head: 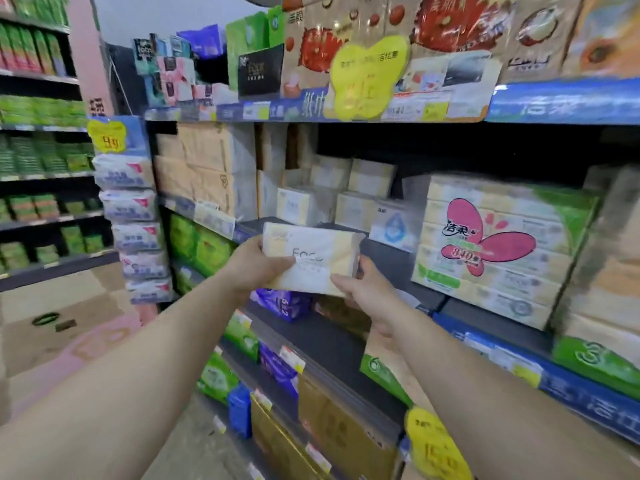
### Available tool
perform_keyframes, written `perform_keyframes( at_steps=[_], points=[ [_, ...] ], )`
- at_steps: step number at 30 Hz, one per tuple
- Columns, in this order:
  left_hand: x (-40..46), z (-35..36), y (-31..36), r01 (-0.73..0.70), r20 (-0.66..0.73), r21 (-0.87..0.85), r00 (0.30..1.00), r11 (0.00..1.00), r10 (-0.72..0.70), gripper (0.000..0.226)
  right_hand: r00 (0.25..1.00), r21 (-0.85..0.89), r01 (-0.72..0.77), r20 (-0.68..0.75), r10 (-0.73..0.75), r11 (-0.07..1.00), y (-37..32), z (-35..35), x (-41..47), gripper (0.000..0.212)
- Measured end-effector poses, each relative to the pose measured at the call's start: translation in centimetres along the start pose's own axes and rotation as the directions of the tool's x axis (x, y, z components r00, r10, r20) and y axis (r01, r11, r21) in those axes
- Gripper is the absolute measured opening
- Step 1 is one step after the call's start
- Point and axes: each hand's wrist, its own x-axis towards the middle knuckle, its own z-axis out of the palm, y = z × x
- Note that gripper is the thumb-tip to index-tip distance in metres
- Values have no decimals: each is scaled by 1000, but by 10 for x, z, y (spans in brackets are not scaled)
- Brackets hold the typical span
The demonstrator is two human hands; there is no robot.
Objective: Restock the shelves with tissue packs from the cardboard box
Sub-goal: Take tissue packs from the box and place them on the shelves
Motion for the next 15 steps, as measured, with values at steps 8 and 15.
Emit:
perform_keyframes(
  at_steps=[8,15],
  points=[
    [112,29,8,-20,96,-59,995,998,25,29,995,76,7,-104,1,997,-8,-35,102,64],
    [178,38,-6,-58,166,-42,984,997,64,43,973,-160,-43,-232,4,986,0,-42,154,65]
  ],
)
